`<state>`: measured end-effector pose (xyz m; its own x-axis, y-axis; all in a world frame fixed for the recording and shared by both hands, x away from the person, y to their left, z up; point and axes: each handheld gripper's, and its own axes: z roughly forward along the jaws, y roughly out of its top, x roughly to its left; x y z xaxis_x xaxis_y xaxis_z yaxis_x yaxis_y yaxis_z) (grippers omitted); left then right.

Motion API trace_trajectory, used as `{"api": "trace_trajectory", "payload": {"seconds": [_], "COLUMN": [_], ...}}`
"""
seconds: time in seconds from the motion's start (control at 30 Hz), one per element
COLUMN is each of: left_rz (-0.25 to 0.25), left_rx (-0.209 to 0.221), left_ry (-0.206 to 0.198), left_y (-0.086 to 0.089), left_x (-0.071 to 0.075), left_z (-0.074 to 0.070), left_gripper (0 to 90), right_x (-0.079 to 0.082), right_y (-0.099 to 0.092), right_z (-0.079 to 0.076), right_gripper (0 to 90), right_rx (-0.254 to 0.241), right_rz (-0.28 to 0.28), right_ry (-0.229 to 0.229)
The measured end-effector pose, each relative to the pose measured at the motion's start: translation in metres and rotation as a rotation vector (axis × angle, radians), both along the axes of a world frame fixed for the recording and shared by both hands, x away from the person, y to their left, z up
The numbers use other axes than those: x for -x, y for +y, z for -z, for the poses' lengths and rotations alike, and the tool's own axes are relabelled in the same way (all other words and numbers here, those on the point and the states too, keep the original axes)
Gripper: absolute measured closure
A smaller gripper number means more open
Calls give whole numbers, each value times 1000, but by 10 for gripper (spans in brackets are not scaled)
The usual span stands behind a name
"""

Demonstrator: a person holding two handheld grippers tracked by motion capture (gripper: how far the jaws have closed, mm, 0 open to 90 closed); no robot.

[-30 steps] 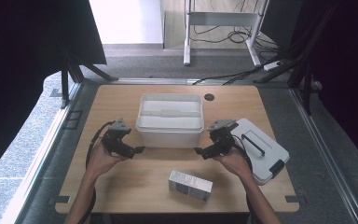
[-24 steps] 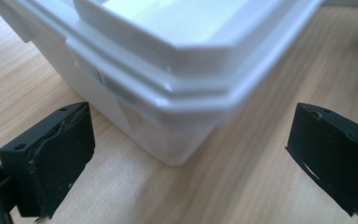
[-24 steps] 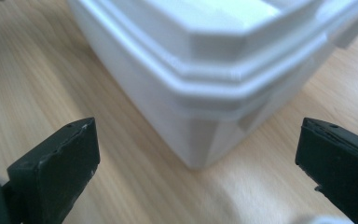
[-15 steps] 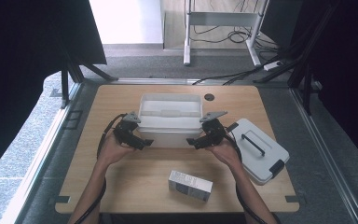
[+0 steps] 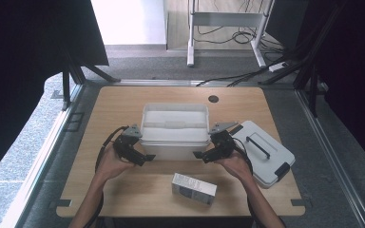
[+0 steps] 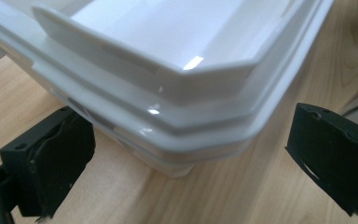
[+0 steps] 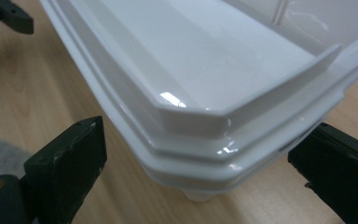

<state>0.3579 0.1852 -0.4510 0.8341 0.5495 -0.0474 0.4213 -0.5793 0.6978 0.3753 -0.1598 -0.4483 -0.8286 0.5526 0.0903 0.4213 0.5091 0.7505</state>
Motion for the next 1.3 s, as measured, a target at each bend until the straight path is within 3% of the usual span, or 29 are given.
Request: {"api": "trace_trajectory", "payload": {"seconds": [0.43,0.57,0.7,0.73,0.93,1.3], "left_rz": [7,10,22,25,40,46], "left_rx": [-13,-21,-45,-44,-51,-82], "left_ry": [-28,-37,-50,-50,-33,7], "left_y": [0,-5,-6,-5,12,39], "left_x": [39,43,45,46,46,35], "left_z": [2,2,1,0,1,3], "left_gripper": [4,0,2,2,3,6], "right_x": [35,37,37,39,45,58], "right_y": [2,1,-6,-14,-36,-53], "right_z": [-2,-3,-4,-1,17,52], "right_gripper": [26,24,66,19,0,0], "right_rx": [22,36,8,13,50,135], "right_rz": [-29,-10,-3,16,85,119], "right_ry": [0,2,18,5,-11,4]}}
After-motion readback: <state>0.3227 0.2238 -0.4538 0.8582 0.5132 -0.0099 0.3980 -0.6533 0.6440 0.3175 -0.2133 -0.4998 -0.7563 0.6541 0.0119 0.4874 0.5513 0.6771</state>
